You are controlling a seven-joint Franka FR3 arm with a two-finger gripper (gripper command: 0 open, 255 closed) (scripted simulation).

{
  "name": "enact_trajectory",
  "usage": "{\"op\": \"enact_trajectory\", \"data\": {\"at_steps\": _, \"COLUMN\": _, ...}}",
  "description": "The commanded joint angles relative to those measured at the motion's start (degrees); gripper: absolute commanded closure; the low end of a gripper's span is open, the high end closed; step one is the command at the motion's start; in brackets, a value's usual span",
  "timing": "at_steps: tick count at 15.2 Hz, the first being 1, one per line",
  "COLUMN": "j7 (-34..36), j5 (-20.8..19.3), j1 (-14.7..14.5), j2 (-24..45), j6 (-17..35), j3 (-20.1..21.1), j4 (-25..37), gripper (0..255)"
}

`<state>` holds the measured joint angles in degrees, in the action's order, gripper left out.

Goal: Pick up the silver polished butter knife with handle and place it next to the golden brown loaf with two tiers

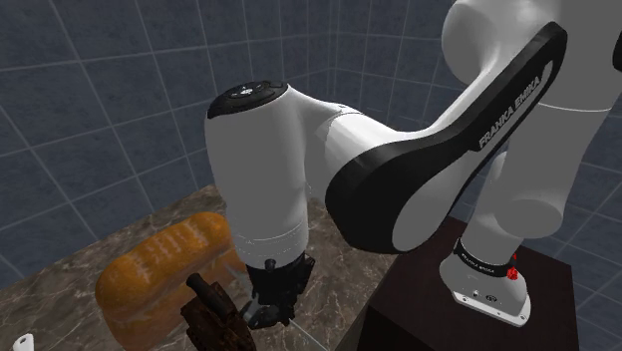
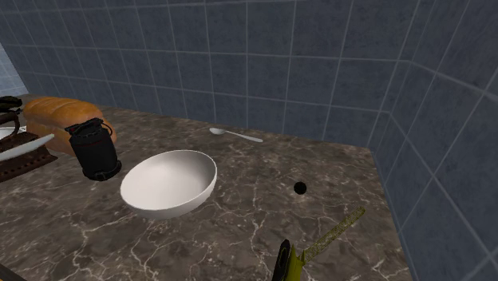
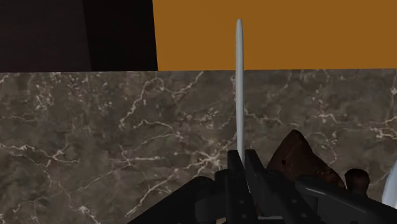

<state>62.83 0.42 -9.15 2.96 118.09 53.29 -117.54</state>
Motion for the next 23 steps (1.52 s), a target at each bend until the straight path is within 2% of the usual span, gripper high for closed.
{"op": "enact_trajectory", "data": {"at_steps": 1, "j7": 0.54, "j5": -0.83, "j1": -0.18, "j2": 0.92, "j6": 1.55, "j3": -0.01, "j4": -0.97, "gripper": 255}}
{"op": "enact_trajectory", "data": {"at_steps": 9, "j7": 3.28, "j5": -4.94, "j1": -1.27, "j2": 5.17, "j6": 7.12, "j3": -0.64, "j4": -3.98, "gripper": 255}}
{"op": "enact_trajectory", "data": {"at_steps": 16, "j7": 3.27, "j5": -4.94, "j1": -1.29, "j2": 5.16, "j6": 7.11, "j3": -0.65, "j4": -3.98, "gripper": 255}}
{"op": "enact_trajectory", "data": {"at_steps": 17, "j7": 3.27, "j5": -4.94, "j1": -1.29, "j2": 5.16, "j6": 7.11, "j3": -0.65, "j4": -3.98, "gripper": 0}}
{"op": "enact_trajectory", "data": {"at_steps": 22, "j7": 3.27, "j5": -4.94, "j1": -1.29, "j2": 5.17, "j6": 7.12, "j3": -0.65, "j4": -3.98, "gripper": 0}}
{"op": "enact_trajectory", "data": {"at_steps": 23, "j7": 2.3, "j5": -3.57, "j1": -0.8, "j2": 3.79, "j6": 5.35, "j3": -0.33, "j4": -3.05, "gripper": 0}}
